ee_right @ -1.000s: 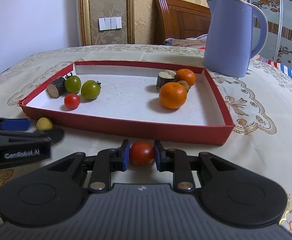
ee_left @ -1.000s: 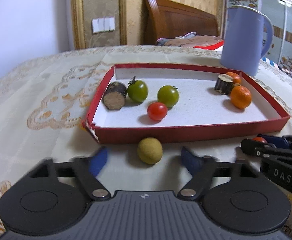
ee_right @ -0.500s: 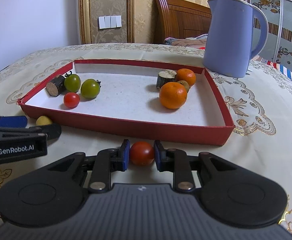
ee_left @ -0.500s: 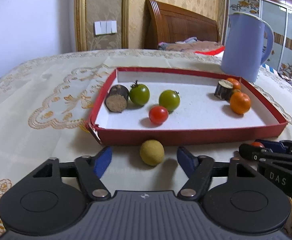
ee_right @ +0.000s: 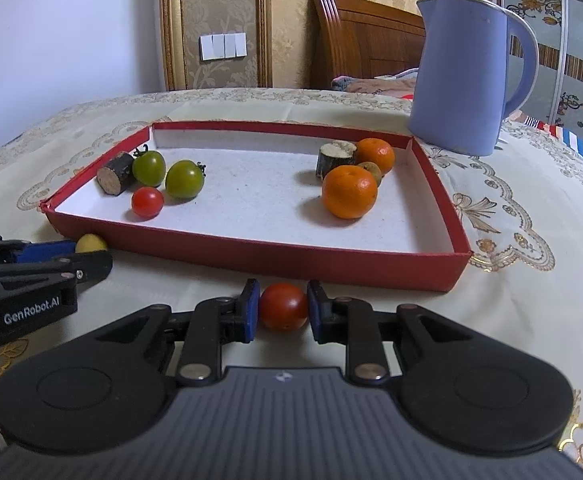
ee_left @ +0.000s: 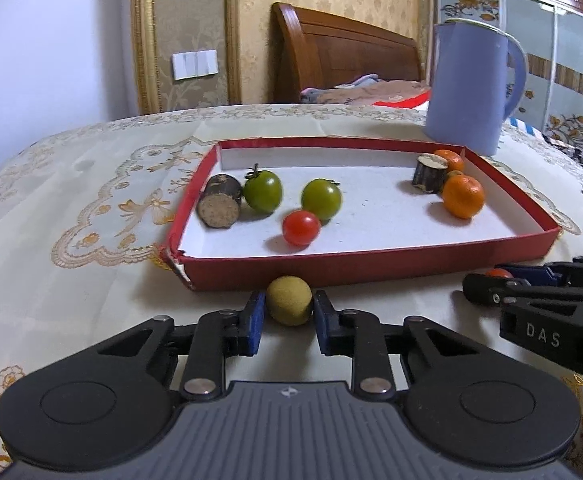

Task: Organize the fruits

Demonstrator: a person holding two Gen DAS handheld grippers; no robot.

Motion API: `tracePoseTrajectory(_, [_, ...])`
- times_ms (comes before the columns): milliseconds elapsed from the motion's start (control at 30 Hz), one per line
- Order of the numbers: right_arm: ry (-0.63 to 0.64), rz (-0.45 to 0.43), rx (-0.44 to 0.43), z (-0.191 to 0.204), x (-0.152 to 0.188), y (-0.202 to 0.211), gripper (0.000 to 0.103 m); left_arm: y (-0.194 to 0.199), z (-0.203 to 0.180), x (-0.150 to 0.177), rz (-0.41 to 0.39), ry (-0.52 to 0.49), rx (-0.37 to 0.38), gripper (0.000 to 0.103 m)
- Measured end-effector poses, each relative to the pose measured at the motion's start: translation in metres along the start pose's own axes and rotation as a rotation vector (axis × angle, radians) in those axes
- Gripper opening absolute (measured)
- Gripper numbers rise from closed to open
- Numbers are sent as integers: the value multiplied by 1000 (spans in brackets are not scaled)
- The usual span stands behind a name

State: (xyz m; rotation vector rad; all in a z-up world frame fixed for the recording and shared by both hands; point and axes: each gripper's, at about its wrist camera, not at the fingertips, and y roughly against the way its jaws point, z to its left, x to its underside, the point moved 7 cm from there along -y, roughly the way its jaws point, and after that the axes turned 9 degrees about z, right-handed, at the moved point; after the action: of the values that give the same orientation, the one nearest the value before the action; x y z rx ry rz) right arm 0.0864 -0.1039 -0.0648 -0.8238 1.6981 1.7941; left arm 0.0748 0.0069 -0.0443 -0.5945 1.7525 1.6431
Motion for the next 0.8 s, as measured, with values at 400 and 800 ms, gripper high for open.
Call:
tracePoseTrajectory(400, [-27, -30, -10, -5, 0, 9, 24, 2, -2, 0, -6, -25, -89, 25])
tracePoseTrajectory(800, [-44, -40, -16, -8, 0, 11, 24, 2, 0, 0, 0, -16, -97, 25])
